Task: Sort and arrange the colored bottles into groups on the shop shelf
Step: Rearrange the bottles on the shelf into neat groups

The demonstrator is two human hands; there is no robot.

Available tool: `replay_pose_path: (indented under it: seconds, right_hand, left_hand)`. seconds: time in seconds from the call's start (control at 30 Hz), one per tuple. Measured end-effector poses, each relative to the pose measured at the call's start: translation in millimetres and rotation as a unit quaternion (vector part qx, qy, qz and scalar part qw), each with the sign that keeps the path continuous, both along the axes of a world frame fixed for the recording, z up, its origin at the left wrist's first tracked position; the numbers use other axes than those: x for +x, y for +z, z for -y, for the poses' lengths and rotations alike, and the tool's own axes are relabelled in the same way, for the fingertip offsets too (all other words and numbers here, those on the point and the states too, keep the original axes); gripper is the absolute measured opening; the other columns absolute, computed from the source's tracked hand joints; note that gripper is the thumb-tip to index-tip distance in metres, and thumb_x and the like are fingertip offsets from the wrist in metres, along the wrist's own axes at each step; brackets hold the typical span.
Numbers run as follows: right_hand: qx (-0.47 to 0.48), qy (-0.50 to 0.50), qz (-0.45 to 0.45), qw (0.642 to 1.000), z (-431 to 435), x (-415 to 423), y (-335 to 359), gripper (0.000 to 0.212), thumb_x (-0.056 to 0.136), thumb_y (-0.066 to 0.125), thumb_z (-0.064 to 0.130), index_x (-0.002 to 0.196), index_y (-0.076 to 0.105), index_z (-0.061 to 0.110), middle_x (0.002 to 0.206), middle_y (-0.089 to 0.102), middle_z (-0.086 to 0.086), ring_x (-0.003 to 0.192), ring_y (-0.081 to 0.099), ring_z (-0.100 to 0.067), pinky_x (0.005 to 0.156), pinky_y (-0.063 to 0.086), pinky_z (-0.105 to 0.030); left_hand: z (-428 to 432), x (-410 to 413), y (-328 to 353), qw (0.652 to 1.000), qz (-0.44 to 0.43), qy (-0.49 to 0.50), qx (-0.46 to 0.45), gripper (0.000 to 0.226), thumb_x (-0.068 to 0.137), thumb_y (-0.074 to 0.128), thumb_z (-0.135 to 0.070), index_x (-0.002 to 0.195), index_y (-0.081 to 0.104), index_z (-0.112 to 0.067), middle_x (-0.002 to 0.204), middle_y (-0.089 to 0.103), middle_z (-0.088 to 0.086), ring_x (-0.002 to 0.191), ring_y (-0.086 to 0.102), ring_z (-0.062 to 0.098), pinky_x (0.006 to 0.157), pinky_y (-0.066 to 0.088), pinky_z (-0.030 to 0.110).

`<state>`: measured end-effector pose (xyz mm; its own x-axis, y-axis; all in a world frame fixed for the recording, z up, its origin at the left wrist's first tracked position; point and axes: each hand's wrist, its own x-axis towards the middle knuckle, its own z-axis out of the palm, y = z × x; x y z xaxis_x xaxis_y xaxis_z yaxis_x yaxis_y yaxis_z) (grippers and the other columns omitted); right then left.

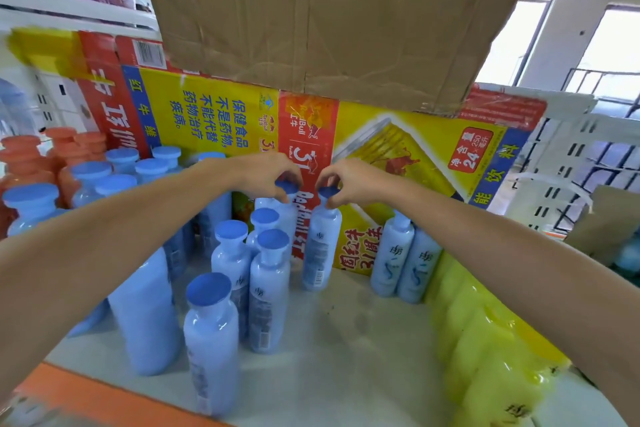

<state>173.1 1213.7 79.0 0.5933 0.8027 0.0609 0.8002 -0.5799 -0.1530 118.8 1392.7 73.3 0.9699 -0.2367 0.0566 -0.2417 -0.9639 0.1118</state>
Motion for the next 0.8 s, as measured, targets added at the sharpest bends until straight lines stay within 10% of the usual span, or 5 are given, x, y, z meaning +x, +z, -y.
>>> replay_pose_path:
  seconds: [0.8]
  right_hand:
    - [0.005,-0.134,-0.005,0.991,143.7,-10.5,-15.1,0.037,0.074,0.075,0.024,0.108,0.067,0.015,0.103,0.066,-0.005,0.095,0.06,-0.018,0.079,0.044,-0.029]
  left_hand:
    - [134.0,34.8,-11.8,0.975,-0.082,-0.205,-0.021,0.04,0.084,0.064,-0.011,0.122,0.055,-0.019,0.123,0.055,-0.003,0.104,0.051,0.011,0.086,0.043,0.023]
